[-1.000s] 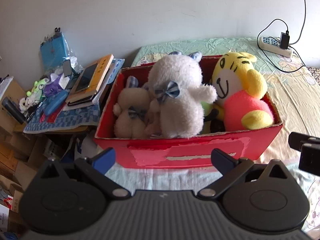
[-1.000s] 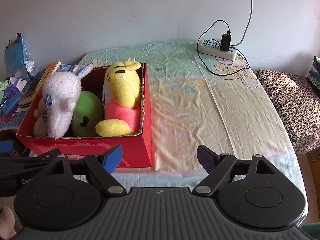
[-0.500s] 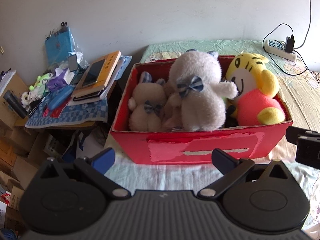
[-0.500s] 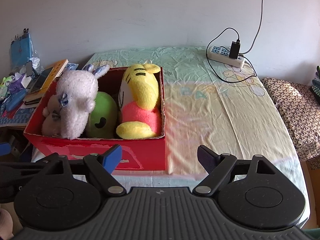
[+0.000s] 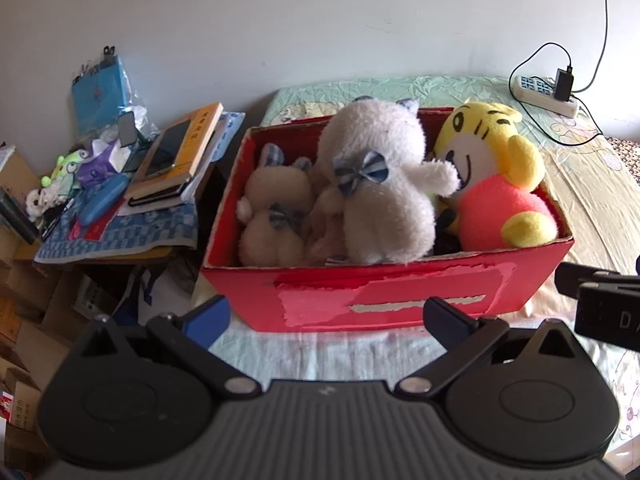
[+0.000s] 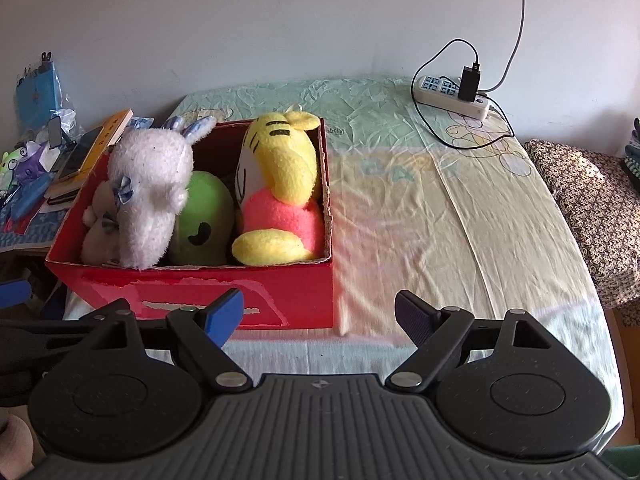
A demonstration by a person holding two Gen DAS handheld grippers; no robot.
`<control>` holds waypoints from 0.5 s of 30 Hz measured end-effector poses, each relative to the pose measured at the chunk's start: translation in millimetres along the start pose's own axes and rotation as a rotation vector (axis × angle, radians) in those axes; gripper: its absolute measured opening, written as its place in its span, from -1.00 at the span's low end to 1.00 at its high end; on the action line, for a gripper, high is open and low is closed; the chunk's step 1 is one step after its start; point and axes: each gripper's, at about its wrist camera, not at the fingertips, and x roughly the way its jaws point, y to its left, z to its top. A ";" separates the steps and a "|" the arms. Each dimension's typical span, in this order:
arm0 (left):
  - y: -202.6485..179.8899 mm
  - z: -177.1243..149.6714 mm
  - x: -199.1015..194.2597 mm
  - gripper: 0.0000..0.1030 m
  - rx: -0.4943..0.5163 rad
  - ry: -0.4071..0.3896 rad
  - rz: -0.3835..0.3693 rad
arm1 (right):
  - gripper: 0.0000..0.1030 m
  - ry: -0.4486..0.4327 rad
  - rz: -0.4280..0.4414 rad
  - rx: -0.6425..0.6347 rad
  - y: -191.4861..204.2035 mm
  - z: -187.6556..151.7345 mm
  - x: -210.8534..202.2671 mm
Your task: Organize objects
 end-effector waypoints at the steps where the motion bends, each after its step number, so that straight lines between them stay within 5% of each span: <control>1: -0.9 1.1 0.4 0.99 0.001 0.001 -0.008 | 0.64 0.005 -0.002 0.003 -1.0 -0.2 0.2; 15: -15.1 12.7 1.5 0.99 0.040 -0.024 -0.029 | 0.64 0.019 -0.004 0.036 -13.4 5.2 2.5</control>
